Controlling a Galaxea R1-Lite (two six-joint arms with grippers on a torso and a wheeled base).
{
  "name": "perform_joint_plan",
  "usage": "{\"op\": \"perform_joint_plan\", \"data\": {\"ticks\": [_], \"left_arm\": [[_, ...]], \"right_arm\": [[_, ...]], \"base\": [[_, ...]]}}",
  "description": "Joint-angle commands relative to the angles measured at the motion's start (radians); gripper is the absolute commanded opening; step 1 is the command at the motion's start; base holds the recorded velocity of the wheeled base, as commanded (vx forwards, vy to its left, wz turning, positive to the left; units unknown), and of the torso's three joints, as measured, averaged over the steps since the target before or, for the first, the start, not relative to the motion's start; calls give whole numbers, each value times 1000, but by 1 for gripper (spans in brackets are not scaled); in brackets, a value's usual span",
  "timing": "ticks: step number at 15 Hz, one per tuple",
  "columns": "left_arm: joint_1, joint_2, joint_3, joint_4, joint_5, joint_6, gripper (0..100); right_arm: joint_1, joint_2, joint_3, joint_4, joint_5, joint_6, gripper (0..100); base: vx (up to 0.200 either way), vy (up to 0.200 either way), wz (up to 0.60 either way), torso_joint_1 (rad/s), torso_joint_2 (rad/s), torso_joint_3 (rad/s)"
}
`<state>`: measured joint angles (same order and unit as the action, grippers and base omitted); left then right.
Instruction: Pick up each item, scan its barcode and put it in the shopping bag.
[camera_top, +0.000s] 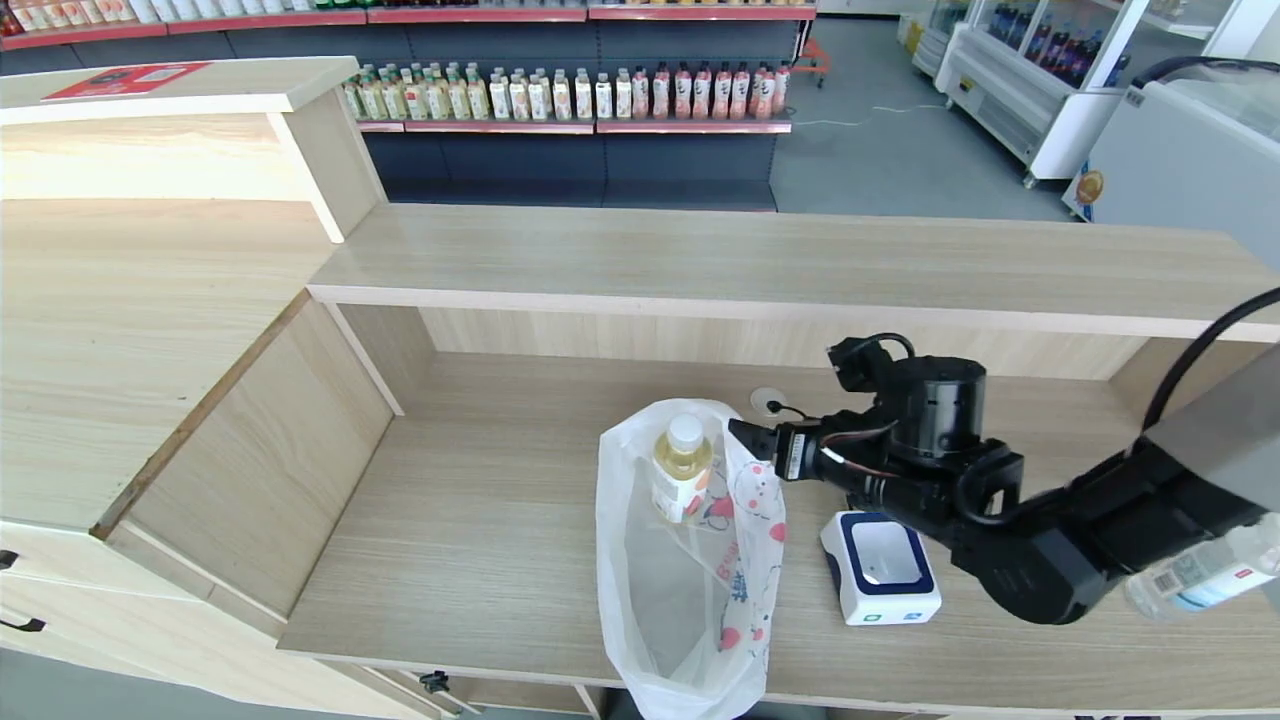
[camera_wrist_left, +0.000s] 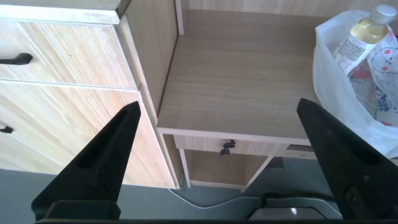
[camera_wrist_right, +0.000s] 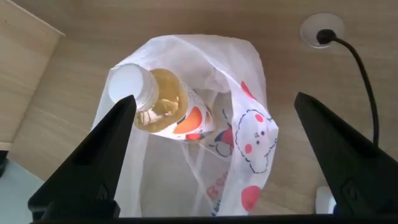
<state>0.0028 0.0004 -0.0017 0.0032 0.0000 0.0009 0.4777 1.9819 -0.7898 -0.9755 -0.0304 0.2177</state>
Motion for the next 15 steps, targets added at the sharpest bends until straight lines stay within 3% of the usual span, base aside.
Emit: {"op": "perform_joint_plan", "data": {"ticks": [1, 3, 4, 8, 15], "left_arm": [[0, 0, 0, 0, 0, -2, 100], [0, 0, 0, 0, 0, -2, 100], [0, 0, 0, 0, 0, -2, 100], [0, 0, 0, 0, 2, -1, 100], [0, 0, 0, 0, 2, 5, 100]], "right_arm": [[-90, -252, 199, 23, -3, 8, 100], [-122, -370, 297, 67, -5, 8, 100], [-122, -370, 297, 67, -5, 8, 100], [-129, -575, 365, 275, -16, 9, 100], [-131, -667, 439, 334, -16, 8, 100]], "base": [[0, 0, 0, 0, 0, 0], [0, 0, 0, 0, 0, 0], [0, -200, 0, 2, 2, 2], [0, -200, 0, 1, 1, 4], [0, -200, 0, 4, 2, 4]]}}
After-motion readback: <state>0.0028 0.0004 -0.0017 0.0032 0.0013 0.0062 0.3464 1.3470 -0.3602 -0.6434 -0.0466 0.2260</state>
